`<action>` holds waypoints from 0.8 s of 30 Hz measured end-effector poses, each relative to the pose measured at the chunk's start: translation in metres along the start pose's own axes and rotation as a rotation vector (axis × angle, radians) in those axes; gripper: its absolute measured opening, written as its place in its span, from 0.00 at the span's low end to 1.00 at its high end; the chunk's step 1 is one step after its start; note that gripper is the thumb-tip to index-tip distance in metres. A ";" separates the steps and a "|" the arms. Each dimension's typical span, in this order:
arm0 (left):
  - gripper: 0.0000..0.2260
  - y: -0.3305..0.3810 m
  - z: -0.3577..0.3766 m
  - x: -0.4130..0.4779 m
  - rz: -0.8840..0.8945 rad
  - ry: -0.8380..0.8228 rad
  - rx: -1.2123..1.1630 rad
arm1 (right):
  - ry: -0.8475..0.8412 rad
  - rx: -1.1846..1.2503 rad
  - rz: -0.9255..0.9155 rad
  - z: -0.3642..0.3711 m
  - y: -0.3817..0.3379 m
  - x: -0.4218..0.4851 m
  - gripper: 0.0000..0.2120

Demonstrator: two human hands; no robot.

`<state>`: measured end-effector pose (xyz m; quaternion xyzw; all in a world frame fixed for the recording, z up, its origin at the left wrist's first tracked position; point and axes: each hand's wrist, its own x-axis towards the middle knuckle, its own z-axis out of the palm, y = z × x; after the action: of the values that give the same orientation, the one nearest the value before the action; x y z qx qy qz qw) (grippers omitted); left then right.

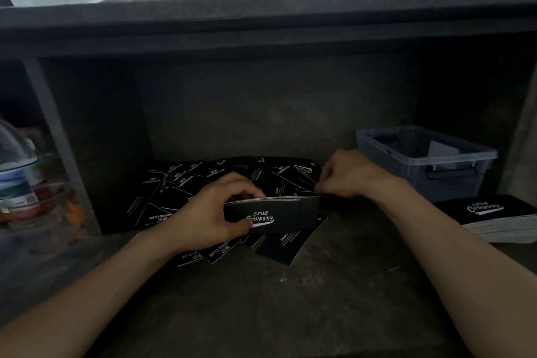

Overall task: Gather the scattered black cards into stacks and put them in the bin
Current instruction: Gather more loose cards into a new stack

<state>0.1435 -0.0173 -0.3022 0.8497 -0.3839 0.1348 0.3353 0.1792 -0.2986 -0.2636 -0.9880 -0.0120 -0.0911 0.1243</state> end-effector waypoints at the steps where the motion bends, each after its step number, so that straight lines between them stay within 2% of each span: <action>1: 0.18 -0.001 0.000 0.000 -0.003 0.011 0.001 | 0.111 -0.009 0.029 -0.003 0.000 -0.001 0.08; 3: 0.17 -0.002 0.000 0.001 -0.018 0.025 0.016 | 0.360 0.041 0.041 -0.012 0.000 -0.004 0.03; 4: 0.18 -0.003 0.000 0.001 -0.027 0.030 0.027 | 0.407 0.131 0.004 -0.016 0.001 -0.006 0.02; 5: 0.19 -0.004 0.000 0.001 -0.034 0.036 0.036 | 0.351 0.253 -0.068 -0.019 0.000 -0.007 0.03; 6: 0.21 -0.005 0.000 0.001 -0.038 0.047 0.041 | 0.188 0.373 -0.166 -0.020 -0.001 -0.009 0.04; 8: 0.28 -0.004 0.000 0.001 -0.054 0.061 0.015 | -0.258 0.527 -0.337 -0.015 -0.011 -0.018 0.06; 9: 0.32 -0.003 0.000 0.001 -0.072 0.050 -0.034 | -0.402 0.600 -0.380 -0.011 -0.015 -0.018 0.08; 10: 0.35 -0.003 0.001 0.001 -0.093 0.026 -0.089 | -0.472 0.705 -0.383 -0.007 -0.017 -0.016 0.08; 11: 0.35 -0.002 0.001 0.000 -0.105 -0.002 -0.117 | -0.457 0.805 -0.344 -0.002 -0.019 -0.013 0.09; 12: 0.31 -0.002 0.002 0.000 -0.103 -0.021 -0.104 | -0.359 0.869 -0.296 0.003 -0.018 -0.007 0.09; 13: 0.26 -0.002 0.003 0.000 -0.094 -0.029 -0.063 | -0.197 0.797 -0.265 0.009 -0.014 -0.001 0.10; 14: 0.21 -0.001 0.003 0.000 -0.088 -0.030 -0.030 | -0.050 0.582 -0.247 0.014 -0.009 0.006 0.11; 15: 0.17 -0.001 0.004 0.000 -0.088 -0.029 -0.017 | 0.017 0.310 -0.241 0.019 -0.005 0.009 0.16; 16: 0.15 -0.001 0.004 -0.001 -0.091 -0.025 -0.018 | 0.007 0.088 -0.245 0.025 0.000 0.010 0.21; 17: 0.14 -0.001 0.004 -0.001 -0.092 -0.020 -0.020 | -0.033 -0.027 -0.242 0.030 0.004 0.011 0.23; 21: 0.13 -0.003 0.002 0.000 -0.023 0.030 0.015 | 0.029 -0.062 -0.230 0.026 0.009 0.013 0.16; 24: 0.14 -0.007 0.000 0.001 -0.003 0.059 0.095 | 0.266 -0.095 -0.196 0.008 0.003 0.005 0.14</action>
<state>0.1497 -0.0146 -0.3053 0.8609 -0.3658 0.1774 0.3058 0.1861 -0.2997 -0.2708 -0.9661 -0.0873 -0.2332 0.0683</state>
